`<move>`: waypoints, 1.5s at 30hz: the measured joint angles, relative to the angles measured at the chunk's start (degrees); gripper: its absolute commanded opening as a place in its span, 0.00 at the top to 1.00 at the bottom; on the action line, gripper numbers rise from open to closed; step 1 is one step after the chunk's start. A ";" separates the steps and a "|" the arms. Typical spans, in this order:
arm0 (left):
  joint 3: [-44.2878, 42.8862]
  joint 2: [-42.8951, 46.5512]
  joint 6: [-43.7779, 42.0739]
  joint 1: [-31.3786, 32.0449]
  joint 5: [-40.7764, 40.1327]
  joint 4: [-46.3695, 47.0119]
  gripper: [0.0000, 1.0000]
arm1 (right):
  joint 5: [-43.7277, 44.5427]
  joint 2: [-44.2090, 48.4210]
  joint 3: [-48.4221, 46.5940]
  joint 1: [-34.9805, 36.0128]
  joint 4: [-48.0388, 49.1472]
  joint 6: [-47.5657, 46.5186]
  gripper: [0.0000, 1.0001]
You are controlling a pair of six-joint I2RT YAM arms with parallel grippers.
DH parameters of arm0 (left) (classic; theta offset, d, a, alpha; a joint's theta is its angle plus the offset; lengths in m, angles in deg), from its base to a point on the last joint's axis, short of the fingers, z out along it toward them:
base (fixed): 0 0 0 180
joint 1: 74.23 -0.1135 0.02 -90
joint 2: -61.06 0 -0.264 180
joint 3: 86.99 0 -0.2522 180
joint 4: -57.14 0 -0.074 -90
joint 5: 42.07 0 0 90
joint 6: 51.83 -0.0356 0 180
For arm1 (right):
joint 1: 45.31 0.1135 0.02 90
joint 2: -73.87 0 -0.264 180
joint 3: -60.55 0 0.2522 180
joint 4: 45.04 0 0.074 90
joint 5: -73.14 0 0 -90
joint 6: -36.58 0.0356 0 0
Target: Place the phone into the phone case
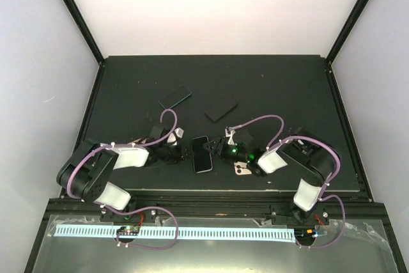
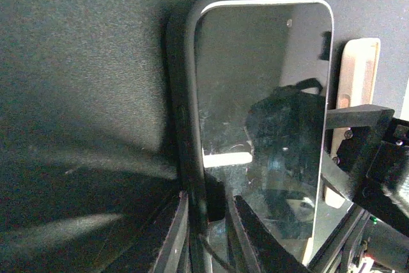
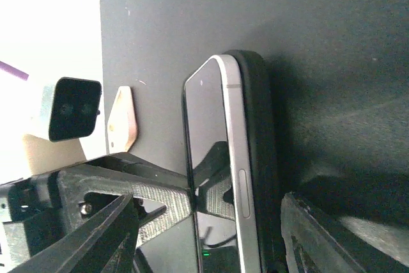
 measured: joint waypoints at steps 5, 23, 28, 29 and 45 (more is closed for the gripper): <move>0.04 1.27 -0.15 -0.37 -0.72 -1.84 0.80 | -0.79 -0.98 0.02 -0.13 4.35 1.84 0.39; 1.11 5.73 -1.57 -2.01 -1.55 -7.19 0.74 | -9.86 -3.69 -4.09 0.33 7.13 1.05 0.56; 1.11 6.45 -2.03 -2.01 -1.60 -8.68 0.72 | -10.10 -3.72 -4.90 0.39 3.17 -1.07 0.70; 1.11 6.67 -2.05 -2.01 -1.60 -9.09 0.72 | -10.08 -3.72 -5.07 0.39 2.40 -1.44 0.74; 1.20 7.50 -2.03 -2.01 -0.15 -9.68 0.58 | -7.41 -2.43 -6.32 0.61 -6.64 -6.67 0.94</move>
